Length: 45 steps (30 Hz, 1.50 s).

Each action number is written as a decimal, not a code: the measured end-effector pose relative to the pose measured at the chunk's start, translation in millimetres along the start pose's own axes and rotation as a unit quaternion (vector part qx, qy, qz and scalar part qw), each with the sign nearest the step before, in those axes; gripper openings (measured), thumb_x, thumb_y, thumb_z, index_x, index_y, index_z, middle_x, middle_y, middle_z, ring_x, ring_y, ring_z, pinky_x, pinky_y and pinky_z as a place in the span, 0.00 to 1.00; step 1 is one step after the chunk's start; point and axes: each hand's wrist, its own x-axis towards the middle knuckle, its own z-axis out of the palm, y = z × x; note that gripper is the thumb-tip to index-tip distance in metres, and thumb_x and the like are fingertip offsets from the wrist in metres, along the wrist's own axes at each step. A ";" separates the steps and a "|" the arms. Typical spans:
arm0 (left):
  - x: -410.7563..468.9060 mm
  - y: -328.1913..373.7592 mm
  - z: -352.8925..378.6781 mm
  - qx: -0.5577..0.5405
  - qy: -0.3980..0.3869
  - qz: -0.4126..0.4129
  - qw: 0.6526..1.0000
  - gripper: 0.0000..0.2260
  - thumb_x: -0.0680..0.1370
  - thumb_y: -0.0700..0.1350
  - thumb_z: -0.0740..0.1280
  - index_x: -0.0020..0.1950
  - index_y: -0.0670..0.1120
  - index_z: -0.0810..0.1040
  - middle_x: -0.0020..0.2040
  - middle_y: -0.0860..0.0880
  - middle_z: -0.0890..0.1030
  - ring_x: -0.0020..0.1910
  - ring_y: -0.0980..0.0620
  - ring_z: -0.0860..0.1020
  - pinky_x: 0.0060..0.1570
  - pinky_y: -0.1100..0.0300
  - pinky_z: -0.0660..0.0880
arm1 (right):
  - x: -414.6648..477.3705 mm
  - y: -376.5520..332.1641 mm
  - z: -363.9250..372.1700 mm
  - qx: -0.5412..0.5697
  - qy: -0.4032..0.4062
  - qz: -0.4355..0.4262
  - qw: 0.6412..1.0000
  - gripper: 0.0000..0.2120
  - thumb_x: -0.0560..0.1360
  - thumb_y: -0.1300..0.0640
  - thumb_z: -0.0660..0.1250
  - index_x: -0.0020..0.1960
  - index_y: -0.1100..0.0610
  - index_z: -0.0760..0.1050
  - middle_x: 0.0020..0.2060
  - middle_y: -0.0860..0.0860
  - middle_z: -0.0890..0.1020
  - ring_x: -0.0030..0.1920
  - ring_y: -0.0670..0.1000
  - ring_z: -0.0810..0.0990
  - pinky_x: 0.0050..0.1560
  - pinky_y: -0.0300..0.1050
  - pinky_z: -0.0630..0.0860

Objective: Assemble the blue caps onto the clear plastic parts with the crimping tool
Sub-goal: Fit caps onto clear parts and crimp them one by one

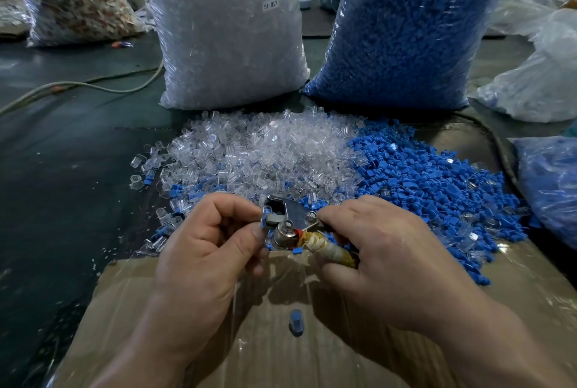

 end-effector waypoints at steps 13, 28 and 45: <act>1.6 4.1 -1.2 0.035 0.040 -0.009 0.999 0.09 0.75 0.36 0.72 0.45 0.51 0.81 0.34 0.48 0.80 0.31 0.53 0.79 0.29 0.63 0.77 | -2.6 8.9 1.4 0.003 0.011 0.031 0.999 0.22 0.68 0.34 0.54 0.56 0.41 0.73 0.42 0.36 0.76 0.45 0.41 0.71 0.46 0.37 0.70; -5.4 5.0 17.4 0.114 0.025 -0.114 0.987 0.09 0.77 0.35 0.69 0.42 0.48 0.80 0.27 0.44 0.80 0.21 0.54 0.75 0.20 0.67 0.69 | 13.1 6.4 14.8 -0.064 0.090 0.033 0.993 0.21 0.72 0.36 0.59 0.59 0.46 0.75 0.52 0.44 0.78 0.55 0.50 0.71 0.56 0.50 0.66; -6.9 11.6 11.3 0.157 -0.038 -0.114 0.980 0.10 0.77 0.54 0.65 0.40 0.52 0.79 0.27 0.46 0.79 0.23 0.53 0.76 0.23 0.65 0.71 | 2.9 -19.7 22.4 0.021 0.106 -0.059 0.992 0.05 0.73 0.59 0.71 0.42 0.55 0.75 0.35 0.48 0.75 0.37 0.50 0.71 0.37 0.41 0.60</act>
